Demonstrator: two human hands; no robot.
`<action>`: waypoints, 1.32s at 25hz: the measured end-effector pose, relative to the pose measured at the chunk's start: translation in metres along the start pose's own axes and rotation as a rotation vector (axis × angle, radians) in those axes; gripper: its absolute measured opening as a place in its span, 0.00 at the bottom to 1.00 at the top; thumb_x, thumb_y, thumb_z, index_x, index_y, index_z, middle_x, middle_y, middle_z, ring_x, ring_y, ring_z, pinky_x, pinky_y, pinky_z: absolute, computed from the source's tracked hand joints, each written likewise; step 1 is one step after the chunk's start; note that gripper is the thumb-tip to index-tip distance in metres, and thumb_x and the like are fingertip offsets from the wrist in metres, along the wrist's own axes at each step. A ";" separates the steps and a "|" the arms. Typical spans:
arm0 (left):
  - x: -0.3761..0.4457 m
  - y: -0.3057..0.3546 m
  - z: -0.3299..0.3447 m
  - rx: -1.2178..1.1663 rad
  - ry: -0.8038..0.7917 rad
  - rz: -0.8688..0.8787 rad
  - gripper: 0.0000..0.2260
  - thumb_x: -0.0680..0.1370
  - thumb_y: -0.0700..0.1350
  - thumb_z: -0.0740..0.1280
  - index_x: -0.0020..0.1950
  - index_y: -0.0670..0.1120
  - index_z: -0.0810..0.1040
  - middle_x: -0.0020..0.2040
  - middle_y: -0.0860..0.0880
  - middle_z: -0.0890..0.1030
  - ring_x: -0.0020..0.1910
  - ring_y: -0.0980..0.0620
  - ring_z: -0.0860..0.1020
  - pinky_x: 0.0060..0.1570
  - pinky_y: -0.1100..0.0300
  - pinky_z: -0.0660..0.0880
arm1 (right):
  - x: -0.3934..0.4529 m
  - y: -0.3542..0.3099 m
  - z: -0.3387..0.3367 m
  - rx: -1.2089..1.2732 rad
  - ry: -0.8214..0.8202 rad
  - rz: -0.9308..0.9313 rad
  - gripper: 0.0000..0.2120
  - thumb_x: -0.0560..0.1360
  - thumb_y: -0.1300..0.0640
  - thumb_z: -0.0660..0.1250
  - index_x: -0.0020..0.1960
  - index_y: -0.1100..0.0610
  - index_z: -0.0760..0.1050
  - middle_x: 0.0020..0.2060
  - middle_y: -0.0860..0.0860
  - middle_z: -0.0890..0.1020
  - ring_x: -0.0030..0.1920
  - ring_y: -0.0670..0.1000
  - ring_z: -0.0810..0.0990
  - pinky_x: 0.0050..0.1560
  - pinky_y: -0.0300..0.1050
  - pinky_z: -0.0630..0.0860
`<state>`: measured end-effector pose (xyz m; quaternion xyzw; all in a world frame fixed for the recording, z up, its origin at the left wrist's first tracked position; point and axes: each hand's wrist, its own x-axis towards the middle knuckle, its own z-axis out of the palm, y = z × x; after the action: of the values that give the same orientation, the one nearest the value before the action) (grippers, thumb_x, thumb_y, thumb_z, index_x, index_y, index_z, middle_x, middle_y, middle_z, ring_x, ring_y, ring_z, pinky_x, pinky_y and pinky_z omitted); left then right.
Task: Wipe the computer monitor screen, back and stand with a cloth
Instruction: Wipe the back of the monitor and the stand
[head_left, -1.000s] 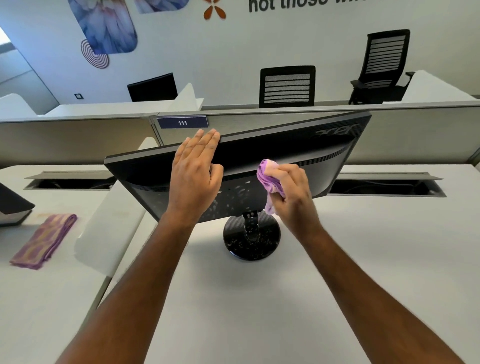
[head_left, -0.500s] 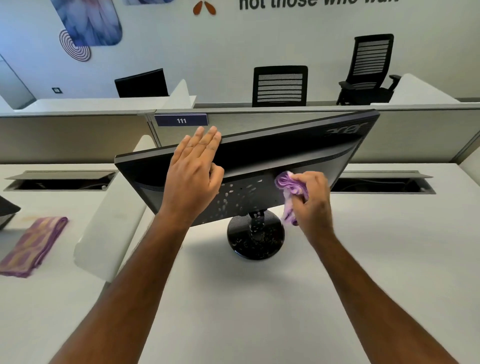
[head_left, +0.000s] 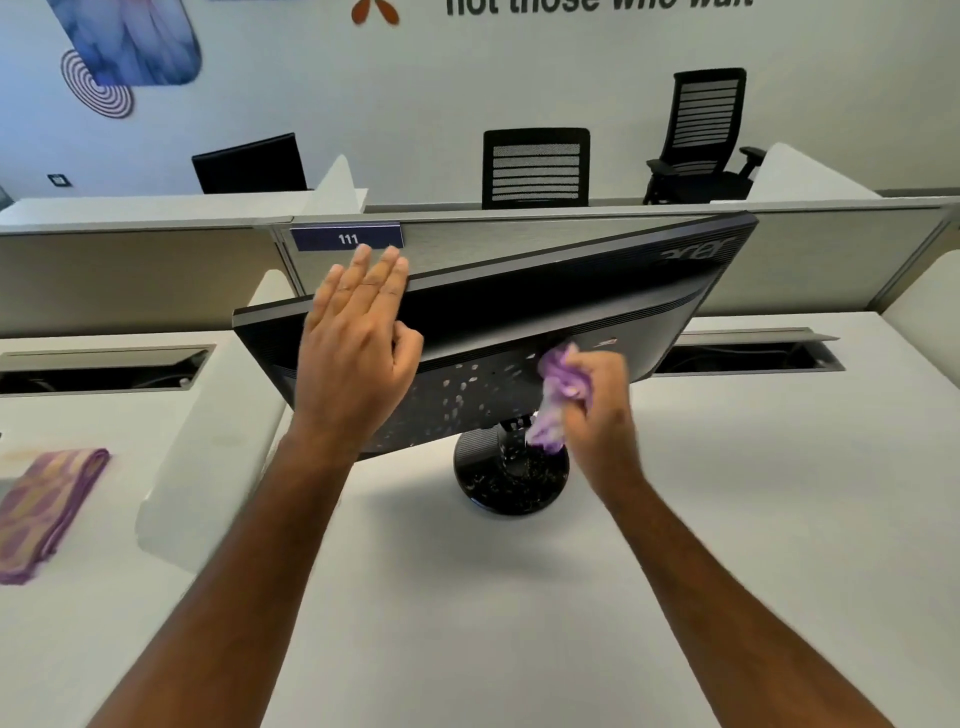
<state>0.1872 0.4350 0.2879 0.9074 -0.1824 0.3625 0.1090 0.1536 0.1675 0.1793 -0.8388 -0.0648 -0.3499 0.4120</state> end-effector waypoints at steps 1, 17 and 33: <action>-0.003 -0.005 -0.002 0.014 0.016 -0.017 0.26 0.80 0.43 0.58 0.80 0.41 0.69 0.79 0.44 0.70 0.82 0.46 0.62 0.82 0.47 0.55 | 0.009 -0.005 -0.006 0.043 0.139 0.047 0.20 0.70 0.76 0.61 0.60 0.64 0.73 0.55 0.57 0.73 0.55 0.56 0.75 0.60 0.53 0.76; 0.000 -0.013 -0.002 -0.066 0.070 -0.069 0.25 0.78 0.43 0.58 0.75 0.42 0.76 0.73 0.44 0.78 0.79 0.47 0.68 0.81 0.49 0.58 | 0.019 -0.011 0.004 -0.061 0.141 0.055 0.15 0.73 0.70 0.65 0.58 0.62 0.74 0.54 0.55 0.73 0.53 0.56 0.75 0.54 0.49 0.77; -0.005 -0.010 -0.005 -0.061 0.034 -0.089 0.26 0.78 0.43 0.57 0.76 0.42 0.74 0.75 0.46 0.76 0.80 0.48 0.66 0.82 0.52 0.55 | 0.011 -0.027 0.015 -0.123 0.002 -0.247 0.19 0.70 0.71 0.66 0.60 0.63 0.80 0.59 0.57 0.79 0.59 0.55 0.75 0.63 0.43 0.74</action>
<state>0.1844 0.4469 0.2875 0.9046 -0.1510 0.3669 0.1557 0.1587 0.1943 0.1974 -0.8478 -0.1455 -0.4020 0.3139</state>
